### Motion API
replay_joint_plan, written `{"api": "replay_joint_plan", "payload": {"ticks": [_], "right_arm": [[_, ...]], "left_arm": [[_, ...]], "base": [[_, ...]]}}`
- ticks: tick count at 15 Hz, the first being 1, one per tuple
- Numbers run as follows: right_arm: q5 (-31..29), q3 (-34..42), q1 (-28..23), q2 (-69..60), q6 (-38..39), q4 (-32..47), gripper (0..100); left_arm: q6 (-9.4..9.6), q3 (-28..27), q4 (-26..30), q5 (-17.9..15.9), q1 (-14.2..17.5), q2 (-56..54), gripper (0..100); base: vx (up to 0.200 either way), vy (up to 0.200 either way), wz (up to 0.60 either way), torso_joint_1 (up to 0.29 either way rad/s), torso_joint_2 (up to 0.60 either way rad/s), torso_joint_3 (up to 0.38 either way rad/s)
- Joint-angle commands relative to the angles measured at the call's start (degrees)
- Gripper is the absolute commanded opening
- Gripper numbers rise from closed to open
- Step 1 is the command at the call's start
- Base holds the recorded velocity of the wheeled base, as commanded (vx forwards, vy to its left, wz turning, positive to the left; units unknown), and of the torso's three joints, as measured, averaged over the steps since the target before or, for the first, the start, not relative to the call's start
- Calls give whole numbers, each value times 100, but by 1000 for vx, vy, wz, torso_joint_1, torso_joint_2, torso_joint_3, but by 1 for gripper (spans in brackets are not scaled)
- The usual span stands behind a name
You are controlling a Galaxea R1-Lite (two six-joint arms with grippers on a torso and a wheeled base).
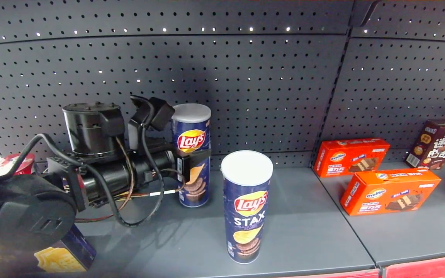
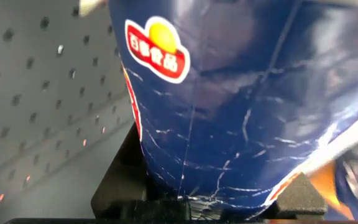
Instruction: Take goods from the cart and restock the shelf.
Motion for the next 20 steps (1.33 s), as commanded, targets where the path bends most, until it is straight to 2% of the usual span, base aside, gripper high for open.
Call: {"api": "replay_joint_plan", "payload": {"ticks": [1,5,8,11,15,20], "right_arm": [[0,-2,3,11,7,-17,100],[0,-2,3,11,7,-17,100],[0,-2,3,11,7,-17,100],[-8,-2,3,11,7,-17,100],[0,-2,3,11,7,-17,100],[0,-2,3,11,25,-17,100]], "left_arm": [[-54,-502,17,17,-127,478,0],[-71,-889,-71,34,-285,865,0],[-282,-924,-448,43,-364,1094,0],[-353,-1030,-492,43,-373,1278,0],[-361,-1082,-914,52,-364,1524,0],[-361,-1091,-1046,43,-355,1700,0]], "base": [[0,0,0,0,0,0],[0,0,0,0,0,0],[0,0,0,0,0,0],[0,0,0,0,0,0],[0,0,0,0,0,0],[0,0,0,0,0,0]]}}
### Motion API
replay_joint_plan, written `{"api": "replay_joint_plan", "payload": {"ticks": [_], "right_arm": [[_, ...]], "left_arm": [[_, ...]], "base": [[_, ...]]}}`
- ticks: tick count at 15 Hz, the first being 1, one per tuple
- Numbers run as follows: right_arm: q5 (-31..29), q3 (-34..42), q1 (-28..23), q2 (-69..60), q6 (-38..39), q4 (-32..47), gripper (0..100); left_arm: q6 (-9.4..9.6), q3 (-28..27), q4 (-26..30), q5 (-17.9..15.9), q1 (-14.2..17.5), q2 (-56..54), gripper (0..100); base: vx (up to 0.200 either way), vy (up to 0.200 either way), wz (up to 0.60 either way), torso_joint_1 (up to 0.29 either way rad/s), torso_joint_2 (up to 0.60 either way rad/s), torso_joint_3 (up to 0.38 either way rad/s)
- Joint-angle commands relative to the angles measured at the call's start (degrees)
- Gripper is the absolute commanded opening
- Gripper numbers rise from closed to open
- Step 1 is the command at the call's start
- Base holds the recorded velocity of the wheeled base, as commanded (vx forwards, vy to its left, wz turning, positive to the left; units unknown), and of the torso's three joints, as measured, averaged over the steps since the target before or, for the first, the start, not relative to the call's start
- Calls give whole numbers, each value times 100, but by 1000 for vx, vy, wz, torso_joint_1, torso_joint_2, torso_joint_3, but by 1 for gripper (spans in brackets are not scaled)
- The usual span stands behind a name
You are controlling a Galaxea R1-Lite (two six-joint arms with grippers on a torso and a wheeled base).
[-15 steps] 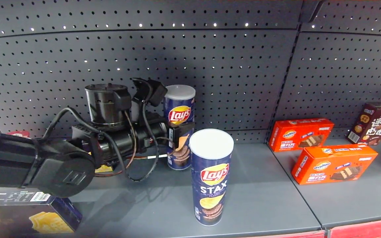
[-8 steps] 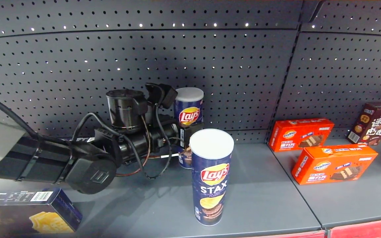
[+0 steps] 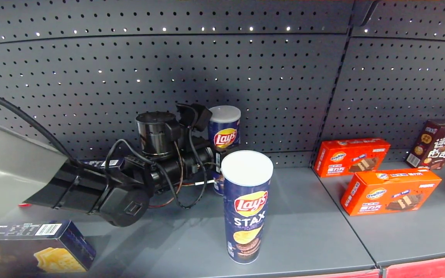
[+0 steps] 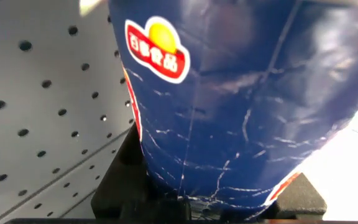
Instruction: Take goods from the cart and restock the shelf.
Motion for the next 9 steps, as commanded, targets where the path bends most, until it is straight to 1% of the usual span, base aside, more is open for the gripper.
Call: {"api": "replay_joint_plan", "payload": {"ticks": [1,3,9], "right_arm": [[0,-1,1,9,-2,-2,100],[0,-1,1,9,-2,-2,100],[0,-1,1,9,7,-2,100]], "left_arm": [[3,-17,-53,-11,16,101,0],[3,-88,-202,-2,24,224,0],[3,-149,-202,-2,33,267,0]], "base": [[0,0,0,0,0,0],[0,0,0,0,0,0],[0,0,0,0,0,0]]}}
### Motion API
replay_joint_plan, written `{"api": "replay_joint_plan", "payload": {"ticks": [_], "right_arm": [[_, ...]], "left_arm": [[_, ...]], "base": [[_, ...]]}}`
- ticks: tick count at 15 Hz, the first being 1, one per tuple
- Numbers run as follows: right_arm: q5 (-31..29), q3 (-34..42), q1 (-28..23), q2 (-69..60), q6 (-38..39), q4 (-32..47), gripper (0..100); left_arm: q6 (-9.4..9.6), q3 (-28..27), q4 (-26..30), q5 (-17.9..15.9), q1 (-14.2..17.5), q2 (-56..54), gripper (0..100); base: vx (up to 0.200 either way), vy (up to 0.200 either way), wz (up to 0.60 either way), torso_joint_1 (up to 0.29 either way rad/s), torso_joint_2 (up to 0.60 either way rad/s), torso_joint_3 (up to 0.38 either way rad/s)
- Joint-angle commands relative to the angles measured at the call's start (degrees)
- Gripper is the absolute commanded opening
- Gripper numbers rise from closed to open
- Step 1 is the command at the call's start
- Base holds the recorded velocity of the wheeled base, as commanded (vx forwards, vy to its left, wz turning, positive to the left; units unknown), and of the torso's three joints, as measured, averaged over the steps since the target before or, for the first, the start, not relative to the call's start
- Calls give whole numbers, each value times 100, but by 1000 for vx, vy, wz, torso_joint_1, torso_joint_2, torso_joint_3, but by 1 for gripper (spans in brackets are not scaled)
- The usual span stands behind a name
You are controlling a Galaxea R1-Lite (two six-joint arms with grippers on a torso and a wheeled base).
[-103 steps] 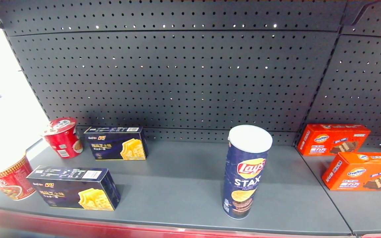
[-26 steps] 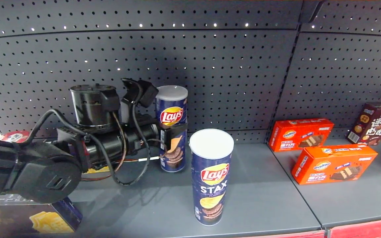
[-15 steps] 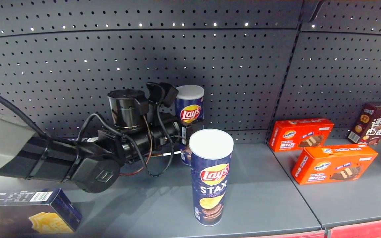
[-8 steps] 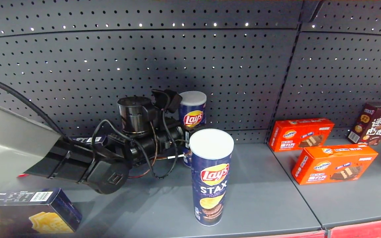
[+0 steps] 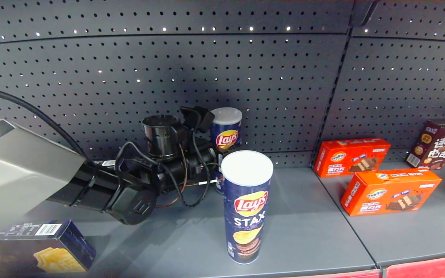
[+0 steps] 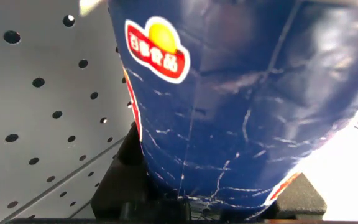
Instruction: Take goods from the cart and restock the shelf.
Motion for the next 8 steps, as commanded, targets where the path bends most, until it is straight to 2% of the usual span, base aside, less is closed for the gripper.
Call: {"api": "replay_joint_plan", "payload": {"ticks": [1,7,8], "right_arm": [[0,-1,0,9,-2,-2,100],[0,-1,0,9,-2,-2,100],[0,-1,0,9,-2,-2,100]], "left_arm": [[1,-5,-2,3,11,7,0],[1,-49,-2,12,20,77,0],[1,-49,-2,21,20,77,100]], "base": [[0,0,0,0,0,0],[0,0,0,0,0,0],[0,0,0,0,0,0]]}}
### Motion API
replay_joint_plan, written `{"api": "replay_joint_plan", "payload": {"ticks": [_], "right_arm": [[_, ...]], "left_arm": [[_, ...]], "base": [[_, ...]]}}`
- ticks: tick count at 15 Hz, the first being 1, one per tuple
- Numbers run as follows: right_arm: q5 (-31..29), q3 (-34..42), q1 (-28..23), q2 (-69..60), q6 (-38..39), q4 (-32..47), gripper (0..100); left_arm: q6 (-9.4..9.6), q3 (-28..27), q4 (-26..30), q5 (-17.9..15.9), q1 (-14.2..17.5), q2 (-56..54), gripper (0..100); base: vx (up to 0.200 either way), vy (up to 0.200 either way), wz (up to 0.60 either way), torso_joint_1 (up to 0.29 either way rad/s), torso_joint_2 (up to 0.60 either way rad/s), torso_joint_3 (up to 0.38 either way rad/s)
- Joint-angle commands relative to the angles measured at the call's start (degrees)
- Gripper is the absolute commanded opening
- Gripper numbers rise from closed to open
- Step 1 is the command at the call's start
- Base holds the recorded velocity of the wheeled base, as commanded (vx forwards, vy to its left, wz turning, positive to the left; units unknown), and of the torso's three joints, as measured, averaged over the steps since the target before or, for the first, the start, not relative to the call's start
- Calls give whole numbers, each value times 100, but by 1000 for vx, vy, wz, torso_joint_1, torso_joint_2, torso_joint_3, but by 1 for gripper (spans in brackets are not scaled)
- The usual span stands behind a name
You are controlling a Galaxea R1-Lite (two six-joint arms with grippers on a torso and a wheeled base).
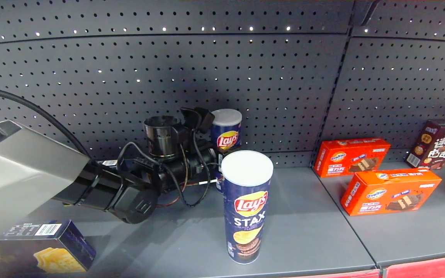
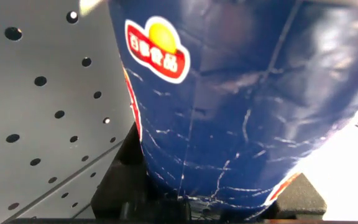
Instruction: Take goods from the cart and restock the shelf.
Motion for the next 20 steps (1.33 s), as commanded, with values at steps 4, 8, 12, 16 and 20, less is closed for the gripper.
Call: {"api": "replay_joint_plan", "payload": {"ticks": [4,8,12,16,20], "right_arm": [[-8,-1,6,9,-4,-2,100],[-8,-1,6,9,4,-11,100],[-8,-1,6,9,13,-11,100],[0,-1,6,9,13,-11,100],[0,-1,14,9,4,-11,100]], "left_arm": [[-10,65,0,-22,-2,-15,100],[-125,434,-26,-4,42,-340,100],[-116,1049,-35,5,139,-894,100],[-125,1647,-35,84,148,-1614,100],[-116,2112,26,110,306,-2414,100]], "base": [[0,0,0,0,0,0],[0,0,0,0,0,0],[0,0,0,0,0,0],[0,0,0,0,0,0],[0,0,0,0,0,0]]}}
